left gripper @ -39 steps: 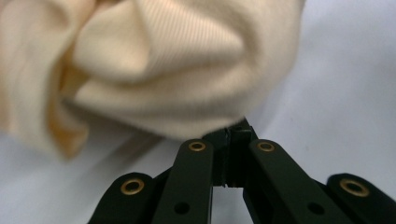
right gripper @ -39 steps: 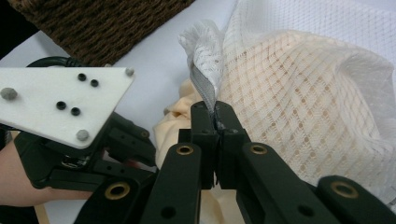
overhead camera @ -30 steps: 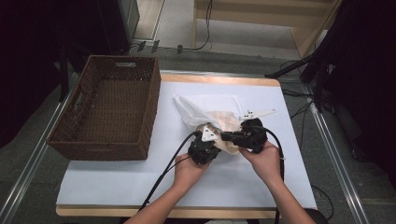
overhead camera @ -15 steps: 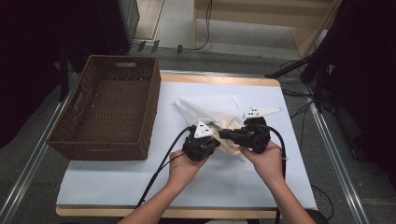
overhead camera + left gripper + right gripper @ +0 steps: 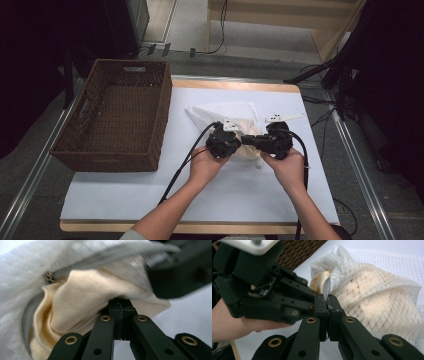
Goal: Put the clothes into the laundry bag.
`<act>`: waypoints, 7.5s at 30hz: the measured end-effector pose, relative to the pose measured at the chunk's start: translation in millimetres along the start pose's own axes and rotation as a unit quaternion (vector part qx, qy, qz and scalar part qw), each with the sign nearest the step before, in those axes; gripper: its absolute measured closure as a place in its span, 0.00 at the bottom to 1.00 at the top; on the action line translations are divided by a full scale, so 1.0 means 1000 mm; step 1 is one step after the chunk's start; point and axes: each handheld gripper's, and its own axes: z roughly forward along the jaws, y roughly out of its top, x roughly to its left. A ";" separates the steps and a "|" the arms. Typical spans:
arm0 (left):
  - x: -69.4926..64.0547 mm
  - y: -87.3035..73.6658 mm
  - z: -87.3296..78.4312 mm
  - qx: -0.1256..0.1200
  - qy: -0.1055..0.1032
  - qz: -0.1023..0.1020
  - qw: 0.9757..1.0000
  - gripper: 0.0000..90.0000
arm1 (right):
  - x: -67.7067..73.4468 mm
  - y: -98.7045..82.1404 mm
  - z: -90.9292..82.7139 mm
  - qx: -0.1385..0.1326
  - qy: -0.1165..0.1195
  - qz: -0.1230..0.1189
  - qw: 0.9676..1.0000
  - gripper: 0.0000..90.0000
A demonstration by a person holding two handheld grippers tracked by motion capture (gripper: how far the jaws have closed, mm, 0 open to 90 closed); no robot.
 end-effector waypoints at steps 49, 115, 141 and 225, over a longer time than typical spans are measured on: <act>0.000 -0.013 -0.009 0.013 -0.035 0.006 0.999 0.97 | -0.016 0.004 0.004 0.006 -0.036 -0.006 0.999 0.99; -0.015 -0.019 0.019 -0.007 -0.015 0.021 1.000 0.97 | -0.053 -0.016 0.000 -0.006 -0.123 0.067 0.990 0.99; 0.019 0.029 0.028 -0.016 0.032 0.001 0.999 1.00 | -0.021 -0.024 -0.027 0.032 -0.056 0.066 0.996 1.00; 0.063 -0.059 -0.061 0.045 -0.012 -0.086 0.995 0.98 | -0.029 -0.030 -0.032 0.026 -0.064 0.060 0.996 0.99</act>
